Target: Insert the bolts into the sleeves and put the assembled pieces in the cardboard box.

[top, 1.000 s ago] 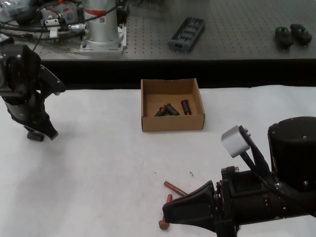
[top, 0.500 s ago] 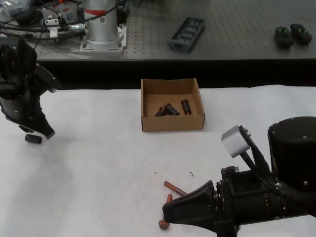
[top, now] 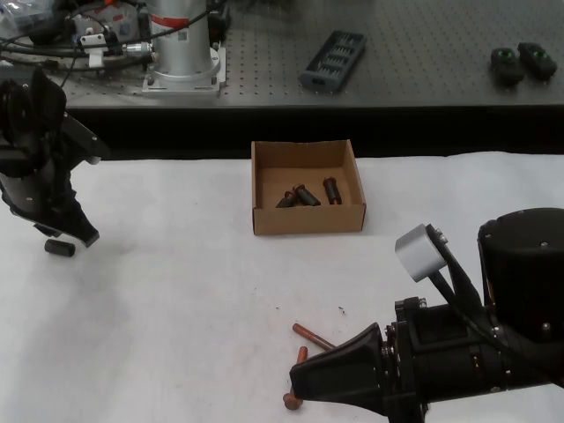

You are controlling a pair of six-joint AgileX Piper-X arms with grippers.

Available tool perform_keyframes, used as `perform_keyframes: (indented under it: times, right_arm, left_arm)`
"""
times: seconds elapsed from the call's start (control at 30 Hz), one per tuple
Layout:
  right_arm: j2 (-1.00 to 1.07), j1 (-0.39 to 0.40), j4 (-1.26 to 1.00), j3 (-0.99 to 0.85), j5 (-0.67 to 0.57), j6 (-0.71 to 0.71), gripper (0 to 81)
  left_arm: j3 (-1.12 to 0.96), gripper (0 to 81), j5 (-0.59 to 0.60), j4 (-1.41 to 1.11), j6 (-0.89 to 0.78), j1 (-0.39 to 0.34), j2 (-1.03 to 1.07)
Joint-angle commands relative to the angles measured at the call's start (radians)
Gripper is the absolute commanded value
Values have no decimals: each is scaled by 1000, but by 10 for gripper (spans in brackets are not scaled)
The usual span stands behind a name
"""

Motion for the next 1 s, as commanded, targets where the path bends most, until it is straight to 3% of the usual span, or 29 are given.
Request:
perform_keyframes:
  times: [0.0,0.97]
  right_arm:
    - [-13,4,-10,-2,-13,-7,22]
    - [-76,4,-10,-2,-52,-7,22]
  left_arm:
    - [-5,276,-22,5,-64,0,-18]
    - [-5,276,-34,178,-180,-3,40]
